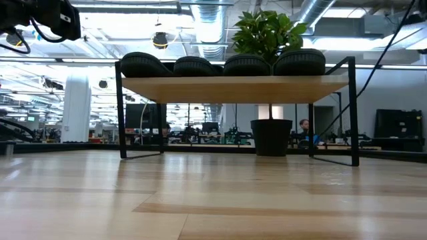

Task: Pick and place slides into the shelf
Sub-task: Return to Home Position

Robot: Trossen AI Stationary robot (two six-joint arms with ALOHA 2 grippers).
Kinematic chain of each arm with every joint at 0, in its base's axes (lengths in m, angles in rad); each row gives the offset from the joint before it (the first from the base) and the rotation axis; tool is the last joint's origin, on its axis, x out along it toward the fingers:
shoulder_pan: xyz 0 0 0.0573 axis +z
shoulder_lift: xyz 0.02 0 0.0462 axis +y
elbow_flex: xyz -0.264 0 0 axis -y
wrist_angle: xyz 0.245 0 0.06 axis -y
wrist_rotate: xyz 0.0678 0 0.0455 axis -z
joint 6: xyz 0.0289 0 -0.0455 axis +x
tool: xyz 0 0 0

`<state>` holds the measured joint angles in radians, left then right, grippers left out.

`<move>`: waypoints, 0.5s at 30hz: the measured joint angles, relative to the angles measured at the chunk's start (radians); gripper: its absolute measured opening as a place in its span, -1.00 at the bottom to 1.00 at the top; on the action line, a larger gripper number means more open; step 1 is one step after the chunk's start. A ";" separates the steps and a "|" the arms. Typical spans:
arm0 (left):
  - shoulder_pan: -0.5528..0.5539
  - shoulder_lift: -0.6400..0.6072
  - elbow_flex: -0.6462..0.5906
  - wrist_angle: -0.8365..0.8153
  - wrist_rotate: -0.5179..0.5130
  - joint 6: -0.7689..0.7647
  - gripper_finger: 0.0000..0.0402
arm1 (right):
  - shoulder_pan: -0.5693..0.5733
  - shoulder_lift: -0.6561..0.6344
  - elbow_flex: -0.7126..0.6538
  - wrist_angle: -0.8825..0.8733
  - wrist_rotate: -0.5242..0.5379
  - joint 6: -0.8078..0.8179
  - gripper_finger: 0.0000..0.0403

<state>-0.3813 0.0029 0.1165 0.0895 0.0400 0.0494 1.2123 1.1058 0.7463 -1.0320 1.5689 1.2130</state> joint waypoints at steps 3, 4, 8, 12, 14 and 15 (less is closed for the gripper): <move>0.000 0.000 0.000 -0.001 0.006 0.000 -0.20 | -0.055 0.088 0.078 0.123 -0.160 -0.153 -1.00; 0.000 0.000 0.000 -0.001 0.007 0.000 -0.20 | -0.071 0.110 0.102 0.202 -0.231 -0.243 -1.00; 0.000 0.000 0.000 -0.001 0.024 0.000 -0.20 | -0.140 0.162 0.126 0.776 -0.459 -0.884 -1.00; 0.000 0.000 0.000 -0.001 0.045 0.005 -0.20 | -0.254 0.092 0.080 1.215 -0.870 -1.471 -1.00; 0.000 0.001 0.000 -0.001 0.057 0.005 -0.20 | -0.343 0.010 0.059 1.176 -0.961 -1.523 -1.00; 0.000 0.001 0.001 -0.001 0.063 0.005 -0.20 | -0.394 -0.041 0.039 1.148 -0.964 -1.512 -1.00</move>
<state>-0.3809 0.0036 0.1173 0.0883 0.1034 0.0543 0.8184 1.0649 0.7852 0.1165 0.6047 -0.2991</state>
